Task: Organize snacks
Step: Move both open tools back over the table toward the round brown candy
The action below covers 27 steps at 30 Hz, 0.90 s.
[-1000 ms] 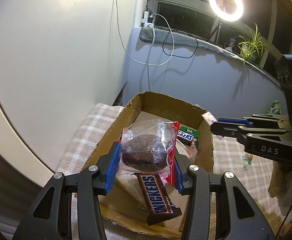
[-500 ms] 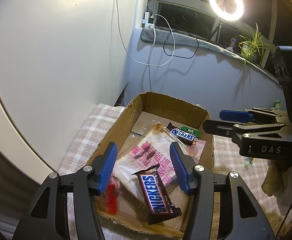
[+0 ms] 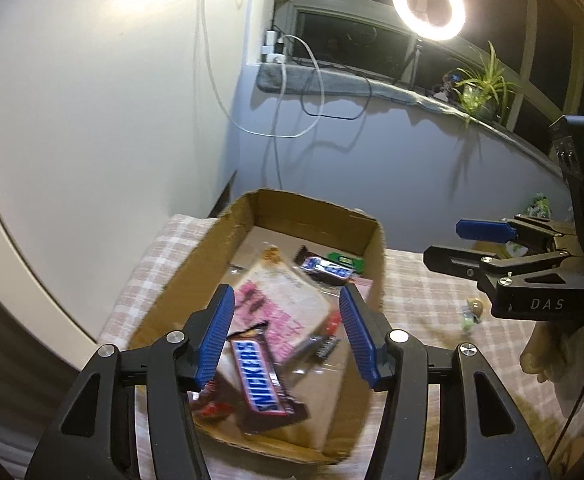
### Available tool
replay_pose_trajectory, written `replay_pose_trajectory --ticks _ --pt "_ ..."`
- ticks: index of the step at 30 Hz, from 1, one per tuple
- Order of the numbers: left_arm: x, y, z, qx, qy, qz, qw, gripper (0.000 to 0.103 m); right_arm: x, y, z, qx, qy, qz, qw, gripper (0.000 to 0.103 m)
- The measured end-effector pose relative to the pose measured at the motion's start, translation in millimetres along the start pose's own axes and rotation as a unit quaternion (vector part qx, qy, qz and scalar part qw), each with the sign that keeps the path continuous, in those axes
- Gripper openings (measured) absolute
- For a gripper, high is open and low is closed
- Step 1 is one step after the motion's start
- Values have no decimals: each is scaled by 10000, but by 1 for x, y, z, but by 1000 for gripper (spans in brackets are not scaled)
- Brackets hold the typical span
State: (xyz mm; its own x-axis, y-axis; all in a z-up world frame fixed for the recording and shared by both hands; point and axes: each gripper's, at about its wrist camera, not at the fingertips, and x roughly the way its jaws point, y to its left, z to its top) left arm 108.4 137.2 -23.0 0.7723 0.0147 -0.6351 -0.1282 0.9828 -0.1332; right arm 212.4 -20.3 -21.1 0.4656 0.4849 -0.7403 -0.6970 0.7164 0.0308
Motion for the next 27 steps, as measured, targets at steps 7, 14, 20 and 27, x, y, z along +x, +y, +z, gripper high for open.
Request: replay_pose_trajectory --ticks 7,14,20,27 --pt "-3 -38 -6 219 35 -329 9992 54 -27 -30 -20 72 -153 -164 9997 75" --pt "5 -87 -12 541 217 -730 9956 54 -38 -80 -47 390 165 -366 9984 75" --pt "23 -124 -24 813 460 -1003 9906 54 -36 -111 -76 481 474 -440 9967 75" --pt "52 -158 -35 1043 817 -1345 9820 44 -21 -132 -99 582 766 -73 9953 52"
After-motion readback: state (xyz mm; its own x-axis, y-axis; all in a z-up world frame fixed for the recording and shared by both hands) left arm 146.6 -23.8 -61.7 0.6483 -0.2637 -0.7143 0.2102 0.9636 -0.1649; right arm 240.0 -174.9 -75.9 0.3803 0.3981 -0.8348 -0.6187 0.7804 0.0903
